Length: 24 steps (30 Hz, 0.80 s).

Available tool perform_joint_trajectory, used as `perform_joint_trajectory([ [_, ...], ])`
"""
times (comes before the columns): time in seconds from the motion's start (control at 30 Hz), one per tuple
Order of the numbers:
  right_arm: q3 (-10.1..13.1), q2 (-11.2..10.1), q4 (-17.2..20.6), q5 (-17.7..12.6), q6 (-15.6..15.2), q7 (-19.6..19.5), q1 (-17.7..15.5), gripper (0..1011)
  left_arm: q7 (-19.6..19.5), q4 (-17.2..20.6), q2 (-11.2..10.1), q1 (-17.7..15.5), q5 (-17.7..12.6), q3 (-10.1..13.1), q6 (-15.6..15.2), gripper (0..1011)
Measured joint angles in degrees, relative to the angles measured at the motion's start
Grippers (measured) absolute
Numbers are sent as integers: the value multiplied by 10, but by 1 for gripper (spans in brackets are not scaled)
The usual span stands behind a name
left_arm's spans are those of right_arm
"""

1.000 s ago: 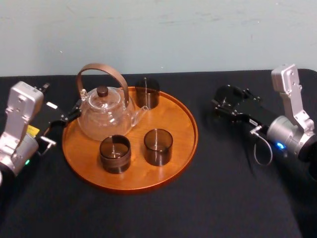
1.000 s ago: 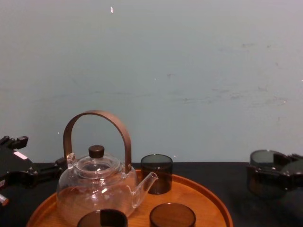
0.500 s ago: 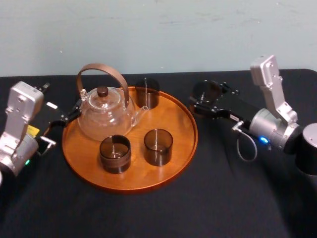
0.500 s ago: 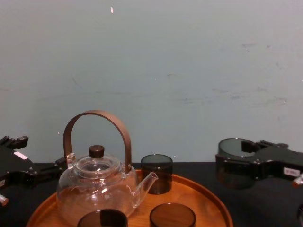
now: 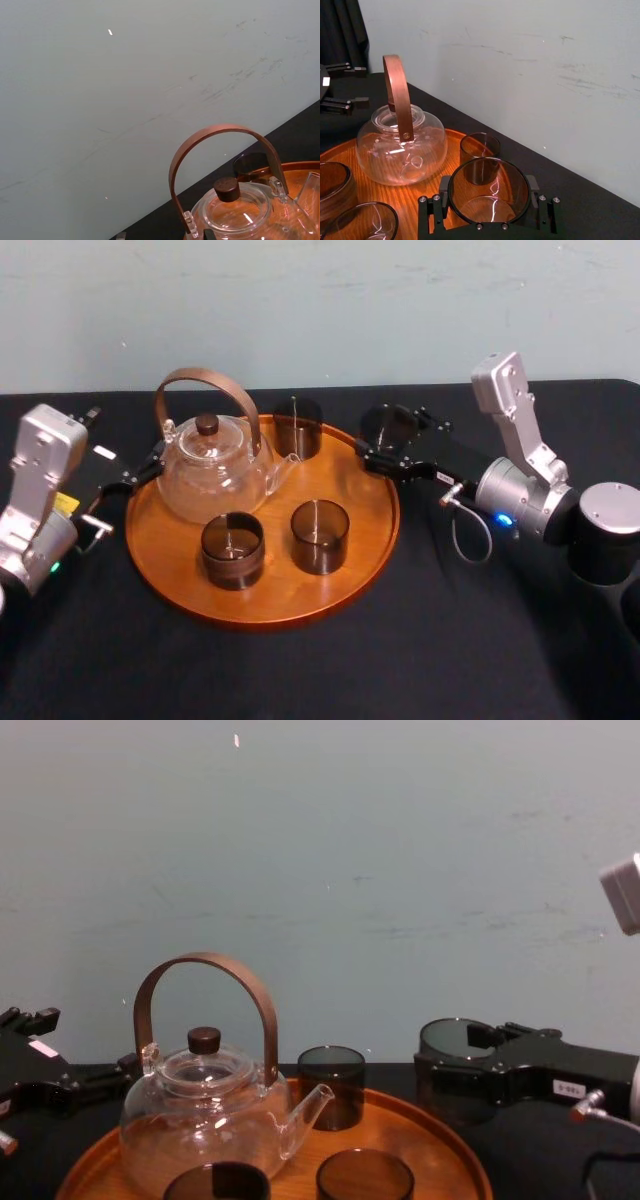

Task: Pick up the glass from the table and place it on the tray.

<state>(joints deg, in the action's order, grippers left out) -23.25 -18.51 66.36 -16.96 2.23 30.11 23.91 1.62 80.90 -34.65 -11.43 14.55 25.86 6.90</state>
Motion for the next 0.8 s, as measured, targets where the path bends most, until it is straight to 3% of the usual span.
perform_joint_trajectory([
  [0.8, -16, 7, -26, -1, 10, 7, 18, 905, 0, 0, 0, 0, 0, 0, 0, 1001],
])
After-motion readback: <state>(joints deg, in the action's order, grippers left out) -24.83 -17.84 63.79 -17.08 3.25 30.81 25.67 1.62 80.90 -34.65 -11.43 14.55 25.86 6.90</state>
